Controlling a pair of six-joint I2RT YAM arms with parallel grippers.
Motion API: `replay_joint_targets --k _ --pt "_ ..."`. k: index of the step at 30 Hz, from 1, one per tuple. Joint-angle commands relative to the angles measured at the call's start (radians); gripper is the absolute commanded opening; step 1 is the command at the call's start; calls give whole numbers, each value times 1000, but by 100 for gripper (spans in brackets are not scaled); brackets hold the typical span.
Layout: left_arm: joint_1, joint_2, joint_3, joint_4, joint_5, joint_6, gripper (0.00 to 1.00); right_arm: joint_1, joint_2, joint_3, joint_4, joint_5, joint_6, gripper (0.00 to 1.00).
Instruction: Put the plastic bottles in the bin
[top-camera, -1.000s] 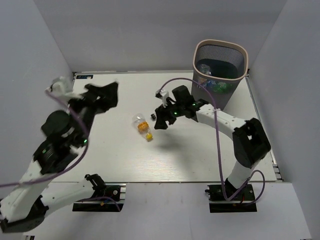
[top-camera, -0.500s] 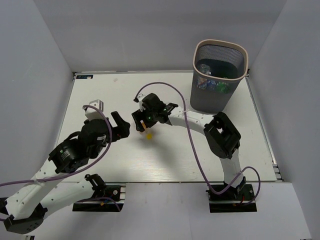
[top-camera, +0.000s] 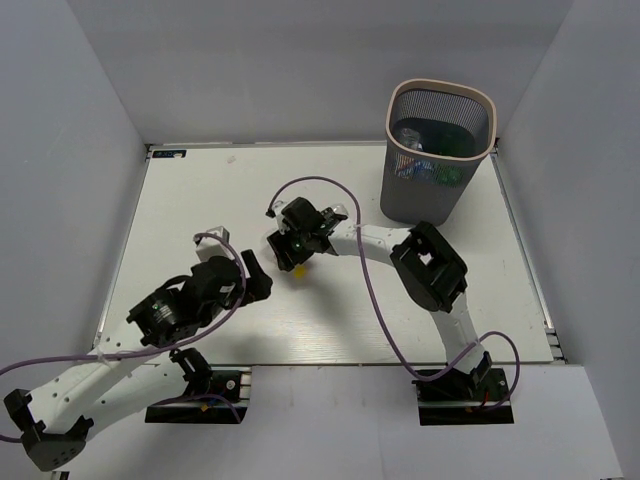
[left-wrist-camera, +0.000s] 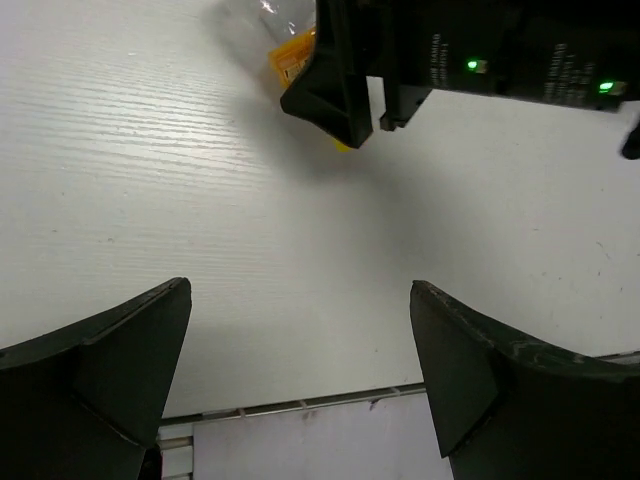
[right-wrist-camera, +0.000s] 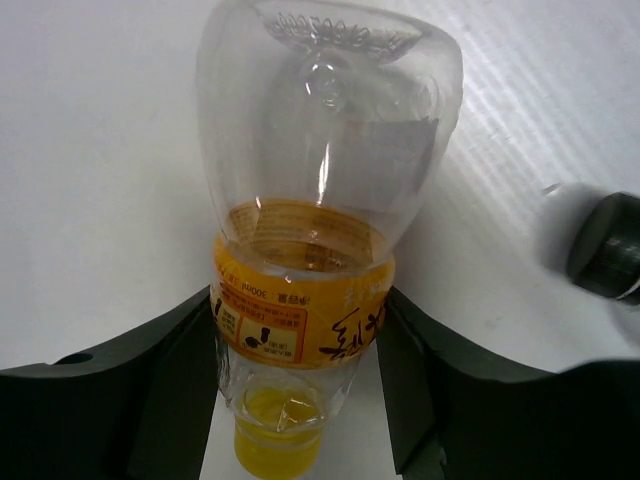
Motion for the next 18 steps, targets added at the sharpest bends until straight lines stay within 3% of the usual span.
replay_joint_targets --k 1,6,11,15,18 --pt "1 -3 -32 97 34 -18 100 -21 -144 -28 55 -175 -41 26" --pt "1 46 -77 288 126 210 100 -102 -339 41 54 -217 -34 13" --pt "-8 142 -66 431 215 359 98 -200 -462 142 32 -20 -118 12" --pt "-8 308 -28 511 206 477 98 -277 -557 165 92 163 -192 12" --pt "11 506 62 545 172 597 100 -357 -564 245 39 238 -184 8"
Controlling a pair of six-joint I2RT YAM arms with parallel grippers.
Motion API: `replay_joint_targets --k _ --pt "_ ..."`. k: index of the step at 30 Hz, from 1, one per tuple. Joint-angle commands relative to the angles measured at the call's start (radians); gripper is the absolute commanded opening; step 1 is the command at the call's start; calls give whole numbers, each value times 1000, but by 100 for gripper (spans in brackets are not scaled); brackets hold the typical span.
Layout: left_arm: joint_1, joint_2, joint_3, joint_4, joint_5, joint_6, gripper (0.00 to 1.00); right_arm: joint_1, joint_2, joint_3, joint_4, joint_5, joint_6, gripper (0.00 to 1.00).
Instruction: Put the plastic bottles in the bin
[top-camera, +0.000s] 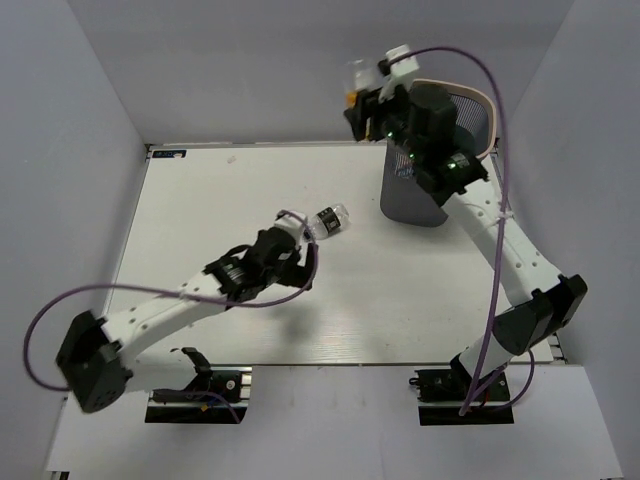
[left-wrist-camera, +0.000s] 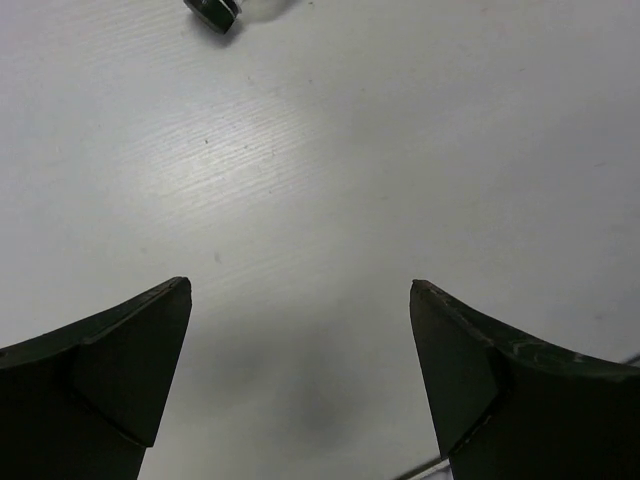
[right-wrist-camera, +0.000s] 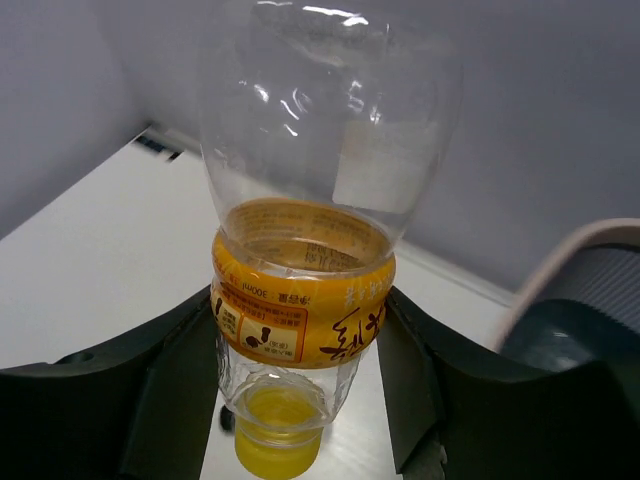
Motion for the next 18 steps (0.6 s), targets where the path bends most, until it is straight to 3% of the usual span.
replay_joint_targets --k 1,7,10,11,14,18 --pt "11 158 142 95 -44 199 100 -61 3 81 -46 144 -28 8" --pt "43 427 286 225 -130 307 100 -236 21 160 -168 138 33 8" --pt "63 519 351 243 -130 331 100 -331 69 221 -234 77 72 17" --pt "63 539 369 243 -130 341 100 -383 91 244 -276 55 72 39" --pt "85 611 438 252 -107 361 100 -457 130 288 -396 -64 72 90" --pt "103 709 555 231 -73 413 100 -526 104 258 -421 -161 84 90"
